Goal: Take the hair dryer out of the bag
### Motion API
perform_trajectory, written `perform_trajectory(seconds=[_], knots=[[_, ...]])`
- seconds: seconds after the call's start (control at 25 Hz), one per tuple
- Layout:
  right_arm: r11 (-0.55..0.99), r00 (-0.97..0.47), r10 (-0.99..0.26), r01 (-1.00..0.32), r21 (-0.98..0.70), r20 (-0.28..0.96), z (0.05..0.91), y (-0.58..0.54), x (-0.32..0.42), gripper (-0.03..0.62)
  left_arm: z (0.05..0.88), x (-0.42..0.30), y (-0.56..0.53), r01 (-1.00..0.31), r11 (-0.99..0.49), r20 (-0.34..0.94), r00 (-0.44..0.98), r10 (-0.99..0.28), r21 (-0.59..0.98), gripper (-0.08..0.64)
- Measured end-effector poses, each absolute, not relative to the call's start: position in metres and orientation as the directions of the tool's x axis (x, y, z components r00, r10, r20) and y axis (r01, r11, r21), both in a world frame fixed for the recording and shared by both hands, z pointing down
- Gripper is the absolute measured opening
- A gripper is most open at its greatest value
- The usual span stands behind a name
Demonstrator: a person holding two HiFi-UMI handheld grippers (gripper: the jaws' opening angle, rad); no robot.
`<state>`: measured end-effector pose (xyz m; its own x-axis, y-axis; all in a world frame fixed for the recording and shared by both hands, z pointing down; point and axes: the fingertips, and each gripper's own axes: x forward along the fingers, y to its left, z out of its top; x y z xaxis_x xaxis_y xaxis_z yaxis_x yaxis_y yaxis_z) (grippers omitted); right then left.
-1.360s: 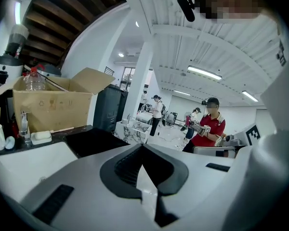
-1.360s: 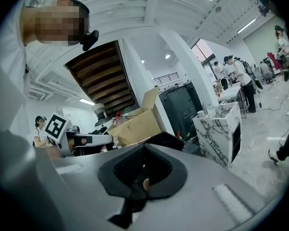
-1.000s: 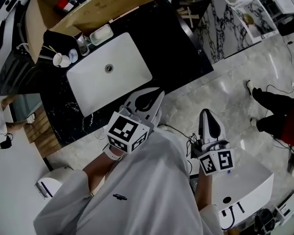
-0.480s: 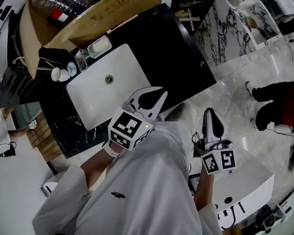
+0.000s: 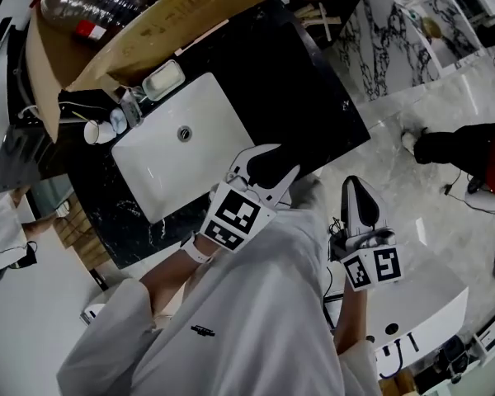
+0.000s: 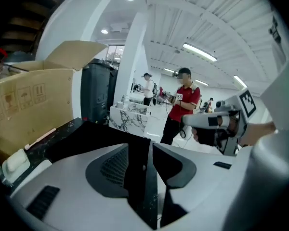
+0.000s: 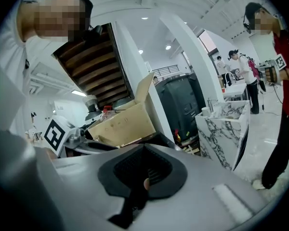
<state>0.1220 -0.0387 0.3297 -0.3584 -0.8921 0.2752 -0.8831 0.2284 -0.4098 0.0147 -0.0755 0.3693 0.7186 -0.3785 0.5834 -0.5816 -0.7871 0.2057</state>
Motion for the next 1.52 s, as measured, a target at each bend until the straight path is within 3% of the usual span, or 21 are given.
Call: perform_trajectory(seconds=[0.12, 0.84, 0.96, 1.12, 1.2, 1.52], knots=[[0.219, -0.349, -0.895, -0.886, -0.408, 0.277, 0.334, -0.046, 0.125, 0.011, 0.396, 0.029, -0.073, -0.519, -0.843, 0.632, 0.703, -0.326, 0.143, 0.185], [0.232, -0.390, -0.868, -0.866, -0.443, 0.308, 0.373, -0.061, 0.122, 0.011, 0.472, 0.037, -0.084, -0.496, -0.864, 0.756, 0.530, -0.383, -0.090, 0.211], [0.238, -0.397, -0.861, -0.868, -0.436, 0.319, 0.383, -0.063, 0.121, 0.011, 0.473, 0.027, -0.094, -0.564, -0.817, 0.746, 0.491, -0.449, -0.120, 0.067], [0.252, -0.419, -0.846, -0.859, -0.445, 0.329, 0.397, -0.068, 0.119, 0.014, 0.469, 0.021, -0.106, -0.642, -0.764, 0.728, 0.499, -0.470, -0.054, 0.025], [0.272, -0.450, -0.826, -0.846, -0.459, 0.339, 0.405, -0.070, 0.114, 0.167, 0.467, 0.023, -0.108, -0.656, -0.755, 0.724, 0.517, -0.456, -0.008, 0.025], [0.340, -0.525, -0.758, -0.825, -0.451, 0.388, 0.433, -0.080, 0.095, 0.246, 0.451, 0.020, -0.123, -0.713, -0.694, 0.693, 0.548, -0.468, 0.095, 0.023]])
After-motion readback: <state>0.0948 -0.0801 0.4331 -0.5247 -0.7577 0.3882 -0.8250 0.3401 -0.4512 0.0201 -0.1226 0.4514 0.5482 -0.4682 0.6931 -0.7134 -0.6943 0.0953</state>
